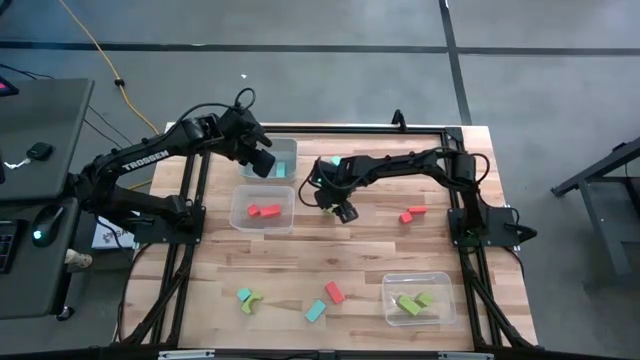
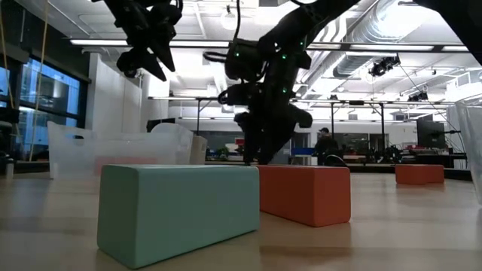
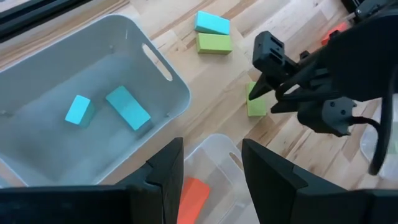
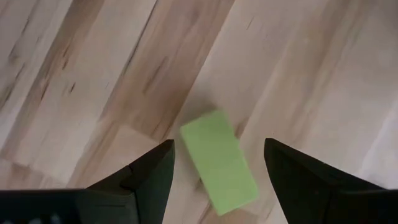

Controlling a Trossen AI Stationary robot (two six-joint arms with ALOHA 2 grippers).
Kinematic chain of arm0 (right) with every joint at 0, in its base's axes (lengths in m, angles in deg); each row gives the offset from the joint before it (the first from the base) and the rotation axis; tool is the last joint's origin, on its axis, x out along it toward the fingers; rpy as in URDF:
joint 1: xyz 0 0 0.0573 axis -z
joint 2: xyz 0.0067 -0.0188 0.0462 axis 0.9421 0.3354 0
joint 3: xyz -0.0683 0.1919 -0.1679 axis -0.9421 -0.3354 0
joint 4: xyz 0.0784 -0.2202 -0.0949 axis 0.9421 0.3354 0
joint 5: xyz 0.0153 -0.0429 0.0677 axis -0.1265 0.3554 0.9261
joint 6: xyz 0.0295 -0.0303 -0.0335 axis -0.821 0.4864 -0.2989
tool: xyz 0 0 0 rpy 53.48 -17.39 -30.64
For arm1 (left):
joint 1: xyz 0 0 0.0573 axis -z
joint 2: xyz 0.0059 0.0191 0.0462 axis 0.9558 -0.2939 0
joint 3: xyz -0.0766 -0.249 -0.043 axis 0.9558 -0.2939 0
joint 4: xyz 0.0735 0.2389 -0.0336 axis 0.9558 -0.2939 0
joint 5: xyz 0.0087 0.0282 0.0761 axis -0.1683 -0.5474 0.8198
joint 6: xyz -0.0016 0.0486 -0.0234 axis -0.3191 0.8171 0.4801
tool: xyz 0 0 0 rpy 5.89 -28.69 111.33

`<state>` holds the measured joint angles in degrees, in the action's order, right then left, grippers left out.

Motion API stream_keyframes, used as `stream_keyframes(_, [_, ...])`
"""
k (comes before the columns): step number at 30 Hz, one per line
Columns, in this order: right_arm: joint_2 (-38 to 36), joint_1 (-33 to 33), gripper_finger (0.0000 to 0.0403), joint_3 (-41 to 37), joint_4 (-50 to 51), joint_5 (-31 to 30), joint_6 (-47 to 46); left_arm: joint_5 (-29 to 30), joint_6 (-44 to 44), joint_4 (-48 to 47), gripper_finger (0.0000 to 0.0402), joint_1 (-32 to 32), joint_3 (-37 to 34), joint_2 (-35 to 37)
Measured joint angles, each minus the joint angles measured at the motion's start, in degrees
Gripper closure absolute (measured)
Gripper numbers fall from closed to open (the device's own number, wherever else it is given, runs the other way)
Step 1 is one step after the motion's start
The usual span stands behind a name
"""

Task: Sort & place blocks by color
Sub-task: Put the green block into the bottom transparent bin

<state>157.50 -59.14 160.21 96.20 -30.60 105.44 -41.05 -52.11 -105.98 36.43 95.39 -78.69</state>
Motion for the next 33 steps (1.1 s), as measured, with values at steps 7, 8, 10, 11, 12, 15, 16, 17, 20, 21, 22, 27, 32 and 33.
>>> stream_keyframes(7, [1.2, 0.0, 0.0164, 0.0, -0.2, -2.3, 0.6, 0.1, 0.0, 0.0, 0.0261, 0.1, 0.0, 0.0])
stream_keyframes(8, [1.5, 0.0, 0.0164, 0.0, -0.2, -2.3, 0.7, 0.1, 0.0, 0.0, 0.0261, 0.1, 0.0, 0.0])
stream_keyframes(10, [1.7, 0.0, 0.0164, 0.0, 1.0, -2.3, 0.9, 0.1, 0.0, 0.0, 0.0261, 0.1, 0.0, 0.0])
stream_keyframes(11, [1.7, 0.0, 0.0164, 0.0, 0.5, -2.2, 0.9, 0.1, 0.0, 0.0, 0.0261, 0.1, 0.0, 0.0])
stream_keyframes(12, [1.7, 0.0, 0.0164, 0.0, 0.3, -2.2, 0.9, 0.1, 0.0, 0.0, 0.0261, 0.1, 0.0, 0.0])
stream_keyframes(15, [1.8, 0.0, 0.0166, 0.0, 0.2, -2.3, 0.6, 0.1, 0.4, 0.0, 0.0261, 0.1, 0.0, -0.1])
stream_keyframes(16, [1.8, 0.0, 0.0168, 0.0, 0.2, -2.3, 0.6, 0.1, 0.5, 0.0, 0.0261, 0.1, 0.0, -0.1])
stream_keyframes(17, [1.8, 0.0, 0.0172, 0.0, 0.2, -2.3, 0.5, 0.1, 0.7, 0.0, 0.0261, 0.1, 0.0, -0.1])
stream_keyframes(20, [1.8, 0.0, 0.0190, 0.0, 0.2, -2.3, 0.5, 0.2, 0.9, 0.0, 0.0261, 0.1, 0.0, -0.2])
stream_keyframes(21, [1.9, 0.0, 0.0197, 0.0, 0.2, -2.3, 0.5, 0.2, 0.9, 0.0, 0.0261, 0.1, 0.0, -0.2])
stream_keyframes(22, [2.1, 0.0, 0.0202, 0.0, 0.0, -2.3, 0.5, 0.2, 0.9, 0.0, 0.0261, 0.1, 0.0, -0.2])
stream_keyframes(27, [2.9, 0.0, 0.0212, 0.1, 0.0, -2.2, 0.0, 0.3, 1.3, 0.0, 0.0261, 0.1, 0.0, -0.2])
stream_keyframes(32, [3.4, 0.0, 0.0229, 0.2, 0.5, -2.0, -2.1, 0.3, 1.5, 0.0, 0.0261, 0.1, 0.0, -0.2])
stream_keyframes(33, [3.4, 0.0, 0.0241, 0.2, 0.5, -1.9, -2.6, 0.3, 1.5, 0.0, 0.0261, 0.1, 0.0, -0.2])
